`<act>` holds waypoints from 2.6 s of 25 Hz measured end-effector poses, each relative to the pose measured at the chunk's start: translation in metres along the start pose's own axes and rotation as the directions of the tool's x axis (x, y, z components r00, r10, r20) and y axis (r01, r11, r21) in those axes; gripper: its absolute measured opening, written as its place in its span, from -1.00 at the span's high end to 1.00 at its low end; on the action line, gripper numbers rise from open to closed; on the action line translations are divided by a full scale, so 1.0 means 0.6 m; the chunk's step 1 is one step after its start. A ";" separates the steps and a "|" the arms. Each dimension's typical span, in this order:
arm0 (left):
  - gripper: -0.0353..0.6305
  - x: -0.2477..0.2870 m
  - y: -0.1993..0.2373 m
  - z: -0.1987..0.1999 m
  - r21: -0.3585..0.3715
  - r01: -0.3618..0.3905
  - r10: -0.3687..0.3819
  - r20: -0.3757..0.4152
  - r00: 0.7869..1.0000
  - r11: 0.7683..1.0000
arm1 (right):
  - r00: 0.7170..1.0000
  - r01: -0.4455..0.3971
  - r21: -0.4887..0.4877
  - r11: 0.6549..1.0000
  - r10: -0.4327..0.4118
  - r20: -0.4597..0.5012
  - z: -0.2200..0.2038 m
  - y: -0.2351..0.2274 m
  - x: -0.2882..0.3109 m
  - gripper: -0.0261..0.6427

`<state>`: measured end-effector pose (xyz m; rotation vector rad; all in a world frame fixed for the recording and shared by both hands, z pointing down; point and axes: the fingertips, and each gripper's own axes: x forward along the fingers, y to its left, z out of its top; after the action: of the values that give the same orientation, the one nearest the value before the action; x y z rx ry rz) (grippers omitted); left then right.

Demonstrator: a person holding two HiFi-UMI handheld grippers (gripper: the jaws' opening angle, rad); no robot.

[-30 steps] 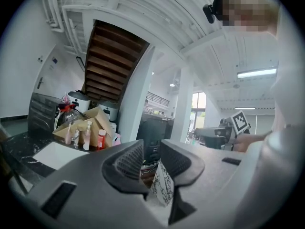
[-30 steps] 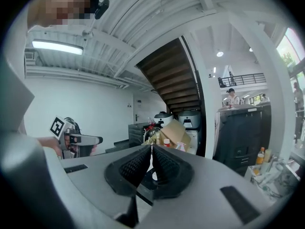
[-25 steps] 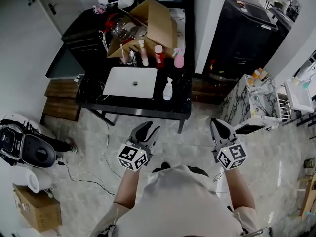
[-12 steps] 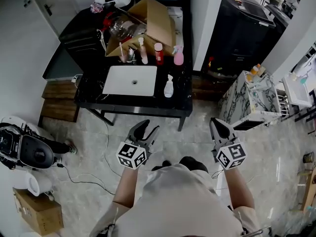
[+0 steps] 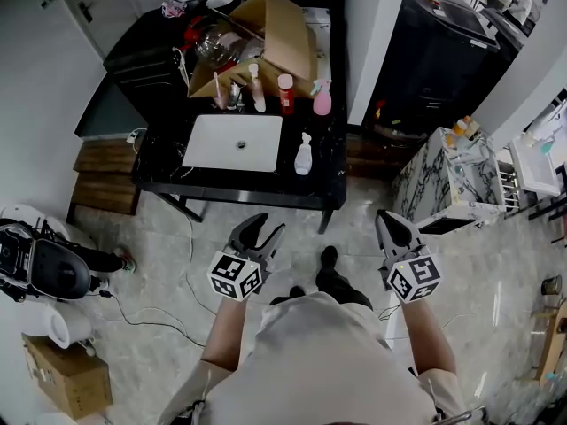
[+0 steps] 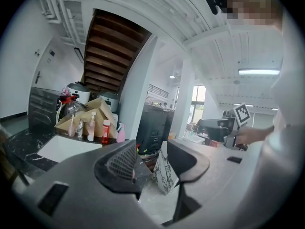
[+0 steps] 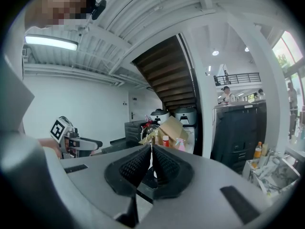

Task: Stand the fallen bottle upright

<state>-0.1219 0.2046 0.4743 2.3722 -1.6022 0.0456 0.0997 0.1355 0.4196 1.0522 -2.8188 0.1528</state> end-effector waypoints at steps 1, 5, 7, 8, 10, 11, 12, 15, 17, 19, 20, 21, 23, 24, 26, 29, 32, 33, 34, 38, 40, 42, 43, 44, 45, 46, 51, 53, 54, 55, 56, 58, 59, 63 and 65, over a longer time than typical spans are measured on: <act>0.28 0.007 0.003 0.000 -0.001 -0.001 0.001 -0.003 1.000 1.000 | 1.000 -0.002 0.003 1.000 0.002 -0.001 -0.001 -0.006 0.006 0.82; 0.27 0.040 0.019 0.000 -0.002 -0.016 0.016 -0.012 1.000 1.000 | 1.000 -0.017 0.013 1.000 0.017 -0.007 -0.007 -0.037 0.041 0.82; 0.27 0.061 0.031 0.004 -0.006 -0.025 0.025 -0.016 1.000 1.000 | 1.000 -0.025 0.022 0.999 0.025 -0.012 -0.010 -0.055 0.063 0.82; 0.27 0.073 0.037 0.007 -0.008 -0.029 0.029 -0.017 0.999 1.000 | 0.999 -0.028 0.027 0.999 0.029 -0.015 -0.011 -0.065 0.075 0.82; 0.27 0.096 0.048 0.013 -0.012 -0.036 0.036 -0.019 0.999 0.999 | 0.999 -0.038 0.038 0.999 0.039 -0.023 -0.012 -0.084 0.100 0.82; 0.27 0.108 0.054 0.017 -0.014 -0.040 0.039 -0.022 0.999 0.999 | 0.999 -0.044 0.042 0.998 0.046 -0.028 -0.013 -0.094 0.113 0.82; 0.27 0.121 0.060 0.020 -0.015 -0.044 0.044 -0.027 0.999 0.999 | 0.998 -0.051 0.046 0.998 0.053 -0.034 -0.013 -0.104 0.125 0.82; 0.27 0.159 0.079 0.024 -0.024 -0.058 0.057 -0.042 0.998 0.998 | 0.996 -0.070 0.059 0.996 0.074 -0.052 -0.016 -0.132 0.163 0.82; 0.26 0.184 0.088 0.023 -0.031 -0.060 0.059 -0.052 0.997 0.998 | 0.994 -0.078 0.066 0.995 0.082 -0.065 -0.021 -0.153 0.188 0.82; 0.26 0.208 0.096 0.022 -0.036 -0.061 0.059 -0.062 0.996 0.998 | 0.993 -0.084 0.075 0.994 0.090 -0.075 -0.024 -0.175 0.213 0.82; 0.25 0.220 0.102 0.022 -0.037 -0.062 0.059 -0.069 0.996 0.997 | 0.992 -0.089 0.080 0.993 0.095 -0.079 -0.025 -0.185 0.226 0.82; 0.25 0.233 0.108 0.022 -0.037 -0.064 0.061 -0.075 0.995 0.997 | 0.991 -0.095 0.084 0.992 0.102 -0.083 -0.026 -0.194 0.241 0.82; 0.25 0.256 0.121 0.023 -0.038 -0.073 0.069 -0.087 0.994 0.997 | 0.989 -0.112 0.093 0.989 0.121 -0.090 -0.029 -0.210 0.268 0.82; 0.25 0.268 0.127 0.024 -0.038 -0.079 0.075 -0.091 0.993 0.996 | 0.987 -0.123 0.096 0.988 0.132 -0.094 -0.032 -0.217 0.281 0.82; 0.25 0.289 0.137 0.028 -0.035 -0.094 0.090 -0.098 0.991 0.995 | 0.983 -0.145 0.101 0.984 0.155 -0.100 -0.035 -0.231 0.303 0.82; 0.25 0.320 0.145 0.035 -0.015 -0.116 0.114 -0.112 0.987 0.993 | 0.978 -0.170 0.110 0.979 0.182 -0.102 -0.035 -0.255 0.332 0.82; 0.25 0.353 0.149 0.036 -0.003 -0.134 0.133 -0.125 0.983 0.991 | 0.974 -0.190 0.119 0.975 0.202 -0.102 -0.038 -0.284 0.358 0.82; 0.25 0.363 0.151 0.035 -0.005 -0.142 0.140 -0.130 0.982 0.990 | 0.972 -0.198 0.121 0.973 0.210 -0.104 -0.039 -0.294 0.365 0.82; 0.25 0.372 0.152 0.035 -0.009 -0.149 0.147 -0.133 0.980 0.989 | 0.970 -0.205 0.123 0.971 0.218 -0.105 -0.040 -0.303 0.373 0.82; 0.25 0.409 0.156 0.043 -0.020 -0.171 0.167 -0.139 0.976 0.985 | 0.962 -0.234 0.135 0.963 0.249 -0.110 -0.042 -0.341 0.401 0.82; 0.25 0.428 0.157 0.047 -0.018 -0.179 0.175 -0.142 0.974 0.984 | 0.958 -0.249 0.140 0.958 0.265 -0.112 -0.043 -0.356 0.414 0.82; 0.24 0.443 0.158 0.047 -0.016 -0.188 0.183 -0.147 0.972 0.982 | 0.953 -0.264 0.144 0.954 0.281 -0.112 -0.046 -0.365 0.424 0.82; 0.24 0.449 0.158 0.046 -0.016 -0.193 0.188 -0.151 0.970 0.981 | 0.951 -0.271 0.147 0.951 0.288 -0.112 -0.048 -0.368 0.428 0.82; 0.24 0.455 0.159 0.044 -0.017 -0.198 0.193 -0.155 0.969 0.980 | 0.949 -0.277 0.150 0.949 0.294 -0.112 -0.050 -0.371 0.432 0.82; 0.23 0.460 0.160 0.043 -0.018 -0.203 0.198 -0.160 0.967 0.979 | 0.947 -0.282 0.155 0.947 0.300 -0.112 -0.052 -0.374 0.436 0.82; 0.22 0.466 0.161 0.042 -0.018 -0.207 0.201 -0.165 0.965 0.978 | 0.946 -0.286 0.159 0.945 0.305 -0.113 -0.054 -0.377 0.439 0.82; 0.20 0.485 0.175 0.037 -0.010 -0.214 0.208 -0.197 0.958 0.977 | 0.938 -0.294 0.182 0.938 0.320 -0.131 -0.068 -0.381 0.458 0.82; 0.20 0.492 0.183 0.031 -0.006 -0.215 0.209 -0.216 0.954 0.977 | 0.936 -0.295 0.190 0.937 0.323 -0.140 -0.076 -0.381 0.464 0.82; 0.19 0.497 0.187 0.028 -0.006 -0.215 0.208 -0.224 0.952 0.977 | 0.935 -0.295 0.192 0.936 0.324 -0.146 -0.080 -0.380 0.467 0.82; 0.19 0.502 0.192 0.024 -0.008 -0.214 0.206 -0.232 0.951 0.977 | 0.934 -0.294 0.194 0.936 0.325 -0.151 -0.083 -0.379 0.470 0.82; 0.18 0.507 0.197 0.021 -0.010 -0.212 0.204 -0.237 0.950 0.977 | 0.933 -0.293 0.196 0.936 0.324 -0.155 -0.087 -0.378 0.473 0.82; 0.17 0.517 0.206 0.014 -0.013 -0.206 0.197 -0.248 0.949 0.978 | 0.933 -0.288 0.197 0.937 0.321 -0.162 -0.092 -0.373 0.480 0.82; 0.16 0.523 0.210 0.011 -0.014 -0.201 0.191 -0.254 0.948 0.980 | 0.934 -0.285 0.198 0.938 0.318 -0.165 -0.093 -0.372 0.483 0.82; 0.15 0.546 0.226 -0.005 -0.014 -0.163 0.152 -0.289 0.945 0.987 | 0.942 -0.252 0.204 0.946 0.287 -0.171 -0.095 -0.371 0.491 0.82; 0.15 0.556 0.238 -0.014 -0.012 -0.143 0.132 -0.313 0.941 0.990 | 0.947 -0.233 0.207 0.950 0.270 -0.176 -0.096 -0.370 0.495 0.82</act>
<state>-0.1230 -0.1446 0.5721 2.0959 -1.5939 0.3971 0.0278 -0.2147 0.5338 0.6539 -2.7784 0.5244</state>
